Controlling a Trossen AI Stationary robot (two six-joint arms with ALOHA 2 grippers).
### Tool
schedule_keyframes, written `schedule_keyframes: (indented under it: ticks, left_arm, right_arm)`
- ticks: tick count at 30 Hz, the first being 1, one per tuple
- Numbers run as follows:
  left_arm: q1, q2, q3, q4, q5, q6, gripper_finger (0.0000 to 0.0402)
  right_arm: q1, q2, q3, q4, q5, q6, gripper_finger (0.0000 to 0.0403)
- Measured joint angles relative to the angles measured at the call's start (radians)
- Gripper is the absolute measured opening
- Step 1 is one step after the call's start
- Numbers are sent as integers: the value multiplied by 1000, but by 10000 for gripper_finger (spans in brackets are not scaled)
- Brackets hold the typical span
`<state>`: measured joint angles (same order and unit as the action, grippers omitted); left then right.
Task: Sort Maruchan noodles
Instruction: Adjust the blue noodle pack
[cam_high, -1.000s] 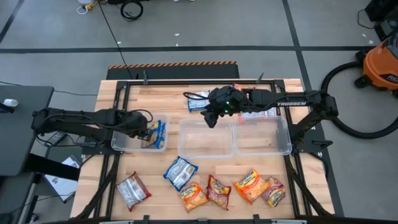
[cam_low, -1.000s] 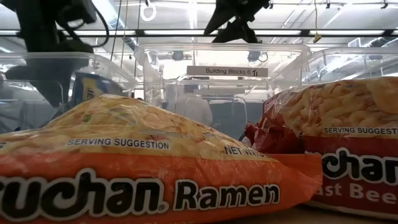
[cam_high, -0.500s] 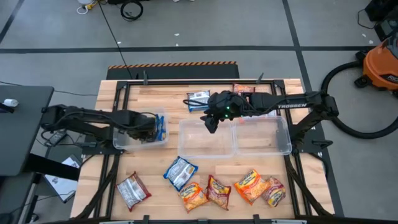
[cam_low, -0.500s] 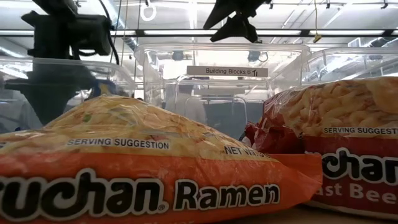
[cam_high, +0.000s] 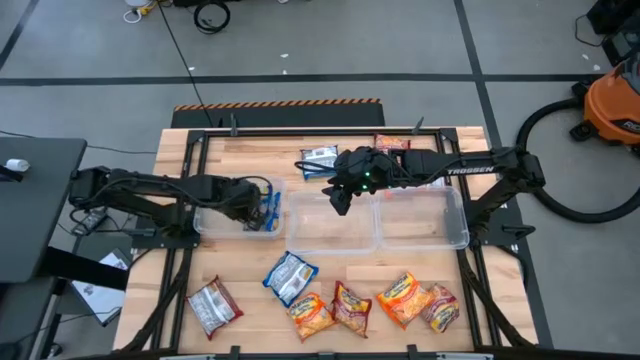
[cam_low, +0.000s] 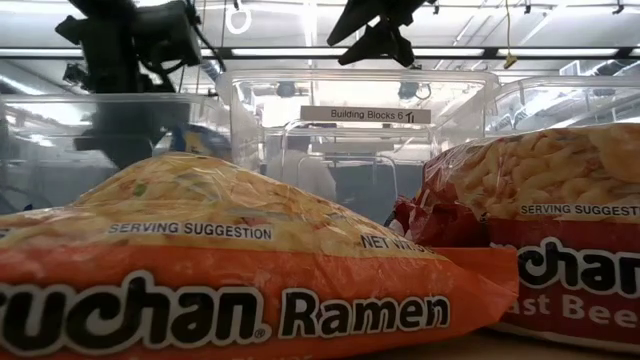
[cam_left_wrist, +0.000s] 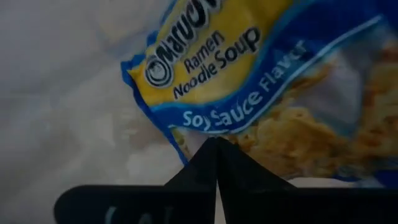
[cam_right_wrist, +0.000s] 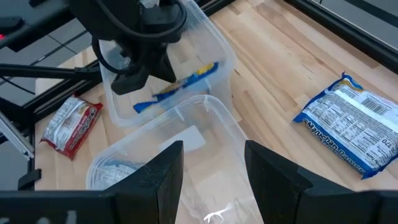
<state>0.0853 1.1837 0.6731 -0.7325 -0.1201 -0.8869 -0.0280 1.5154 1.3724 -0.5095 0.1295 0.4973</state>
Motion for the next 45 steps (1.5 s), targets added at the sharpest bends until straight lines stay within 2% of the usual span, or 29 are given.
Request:
schedule_keyframes:
  ticks: [10, 14, 17, 20, 22, 27, 40, 45]
  left_arm:
    - [3, -7, 2, 8, 9, 10, 14]
    - [2, -21, 26, -36, 17, 100, 15]
    - [4, -22, 74, -70, 21, 237, 14]
    - [48, -11, 83, -126, 90, 326, 7]
    - [97, 6, 76, -129, 139, 285, 6]
    - [156, 40, 74, -95, 118, 205, 6]
    - [141, 249, 73, -123, 140, 120, 6]
    - [111, 254, 72, -8, 148, 128, 5]
  right_arm:
    - [0, 0, 0, -4, -25, -3, 177]
    - [0, 0, 0, -10, -27, -3, 177]
    - [0, 0, 0, -24, -28, -3, 177]
    - [0, 0, 0, -34, -43, -3, 177]
    - [0, 0, 0, -39, -54, -2, 177]
    - [0, 0, 0, -45, -56, 1, 177]
    - [0, 0, 0, -54, -68, 1, 177]
    - [0, 0, 0, -57, -71, 1, 177]
